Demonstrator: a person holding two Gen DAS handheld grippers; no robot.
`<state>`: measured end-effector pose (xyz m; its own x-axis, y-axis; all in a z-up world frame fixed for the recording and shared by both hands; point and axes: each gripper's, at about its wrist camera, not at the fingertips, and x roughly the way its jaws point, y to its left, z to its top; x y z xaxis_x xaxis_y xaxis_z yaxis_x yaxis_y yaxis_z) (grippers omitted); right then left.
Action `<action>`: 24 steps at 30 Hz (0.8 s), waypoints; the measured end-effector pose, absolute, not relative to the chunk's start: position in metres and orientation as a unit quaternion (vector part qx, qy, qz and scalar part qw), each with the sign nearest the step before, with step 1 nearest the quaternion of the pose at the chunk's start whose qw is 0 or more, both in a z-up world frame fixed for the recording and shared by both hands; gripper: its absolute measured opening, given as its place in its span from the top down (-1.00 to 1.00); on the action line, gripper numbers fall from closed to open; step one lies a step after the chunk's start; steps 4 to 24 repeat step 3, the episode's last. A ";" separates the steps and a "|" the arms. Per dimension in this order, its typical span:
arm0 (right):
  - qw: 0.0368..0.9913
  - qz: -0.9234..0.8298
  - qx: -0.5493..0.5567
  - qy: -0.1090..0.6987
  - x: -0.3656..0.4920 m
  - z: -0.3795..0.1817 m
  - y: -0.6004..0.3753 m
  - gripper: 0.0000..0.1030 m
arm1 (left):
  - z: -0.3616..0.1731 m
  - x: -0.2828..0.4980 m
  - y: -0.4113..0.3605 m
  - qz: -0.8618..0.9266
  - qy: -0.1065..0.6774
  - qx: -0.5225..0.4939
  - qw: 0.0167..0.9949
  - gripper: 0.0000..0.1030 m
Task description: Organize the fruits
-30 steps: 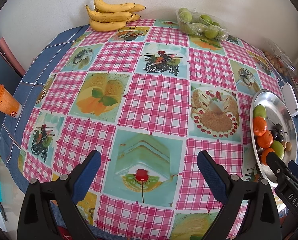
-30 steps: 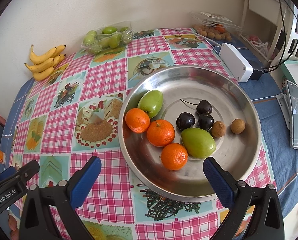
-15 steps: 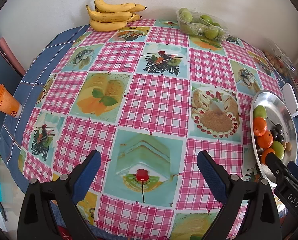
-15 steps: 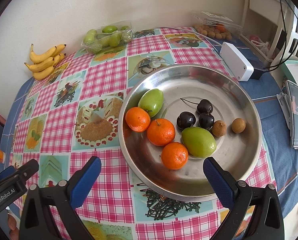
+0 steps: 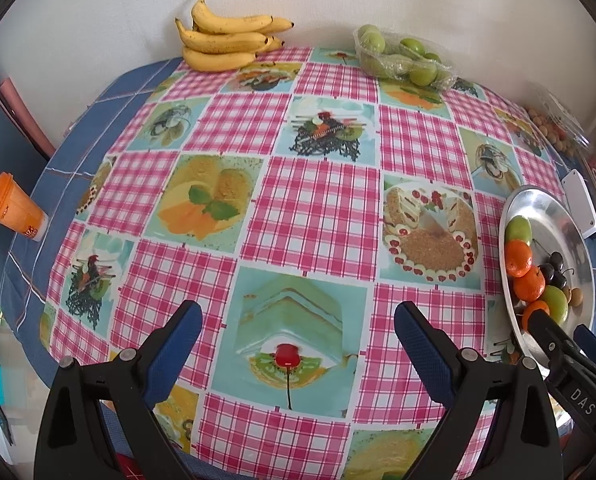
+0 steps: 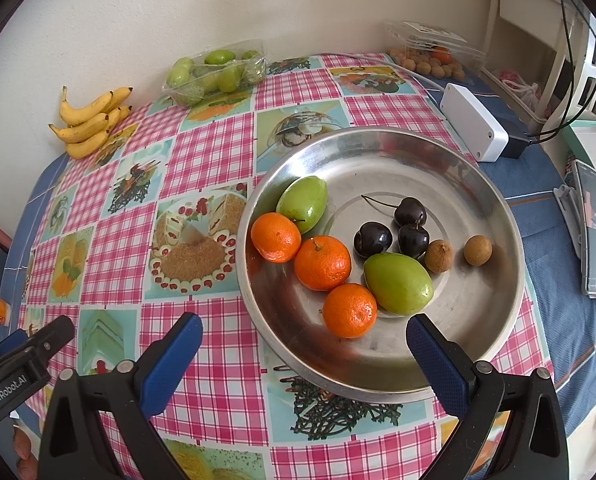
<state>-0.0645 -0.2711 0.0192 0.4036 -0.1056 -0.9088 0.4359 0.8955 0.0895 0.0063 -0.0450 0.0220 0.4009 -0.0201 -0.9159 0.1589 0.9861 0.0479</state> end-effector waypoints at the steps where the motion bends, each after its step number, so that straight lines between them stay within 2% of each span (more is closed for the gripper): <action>1: 0.823 -0.165 0.159 0.521 -0.065 0.019 -0.271 -1.00 | 0.023 0.006 -0.045 -0.056 0.544 0.062 0.835 -0.88; 24: 0.822 -0.165 0.159 0.521 -0.065 0.019 -0.271 -1.00 | 0.022 0.007 -0.046 -0.057 0.547 0.062 0.833 -0.88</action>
